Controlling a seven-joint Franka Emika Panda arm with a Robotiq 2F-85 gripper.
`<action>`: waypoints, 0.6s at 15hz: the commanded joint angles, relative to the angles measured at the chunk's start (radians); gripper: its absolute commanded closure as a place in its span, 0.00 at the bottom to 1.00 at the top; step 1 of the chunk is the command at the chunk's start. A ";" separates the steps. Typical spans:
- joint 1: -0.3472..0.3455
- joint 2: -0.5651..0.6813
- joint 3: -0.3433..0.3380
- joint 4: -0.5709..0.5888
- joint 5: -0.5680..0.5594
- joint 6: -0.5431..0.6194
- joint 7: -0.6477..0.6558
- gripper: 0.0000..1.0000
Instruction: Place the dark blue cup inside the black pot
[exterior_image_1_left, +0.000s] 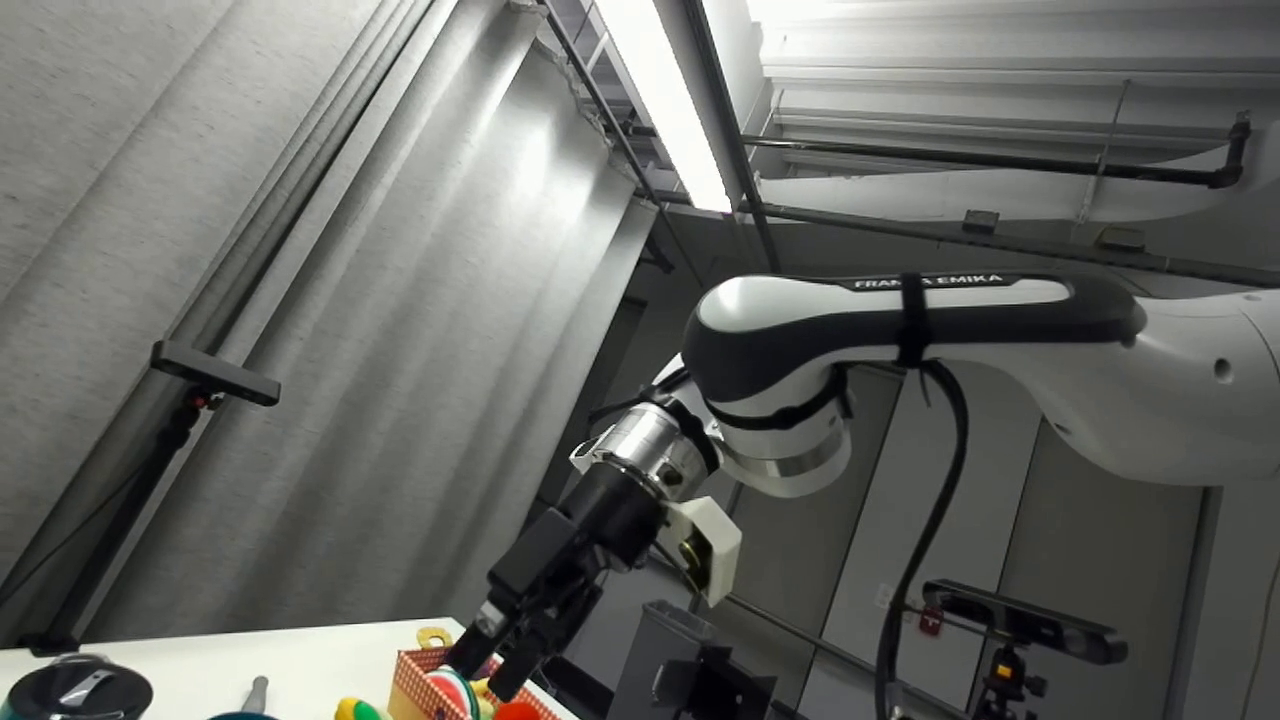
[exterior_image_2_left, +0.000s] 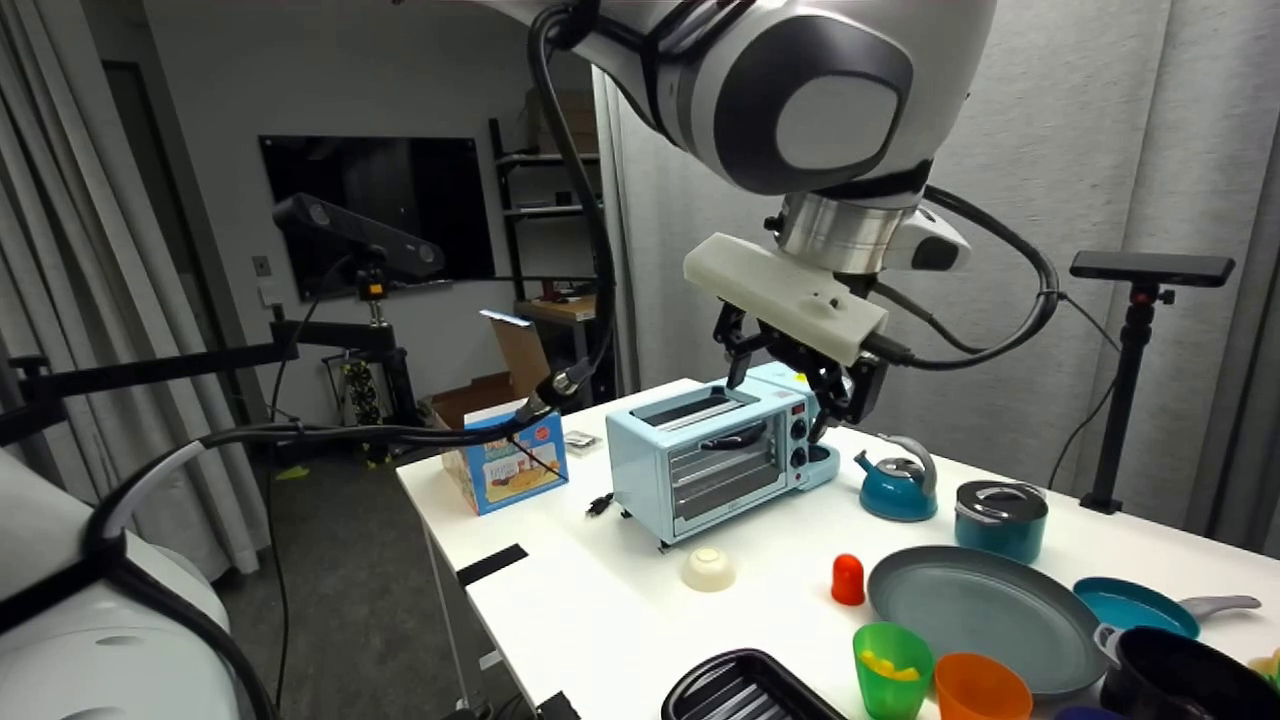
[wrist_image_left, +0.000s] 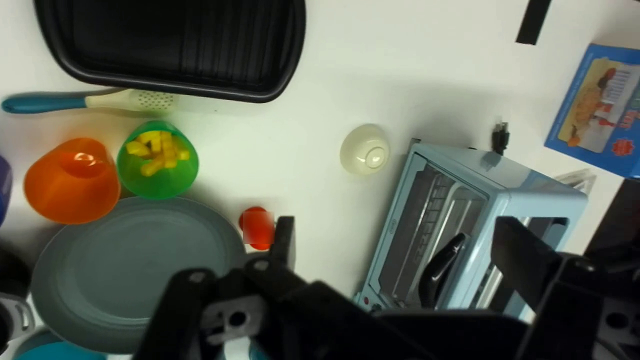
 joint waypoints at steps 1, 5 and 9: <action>-0.011 -0.005 -0.015 -0.027 0.162 0.014 -0.067 0.00; -0.024 0.004 0.005 -0.015 0.135 -0.002 -0.044 0.00; -0.025 0.004 0.005 -0.015 0.136 -0.002 -0.044 0.00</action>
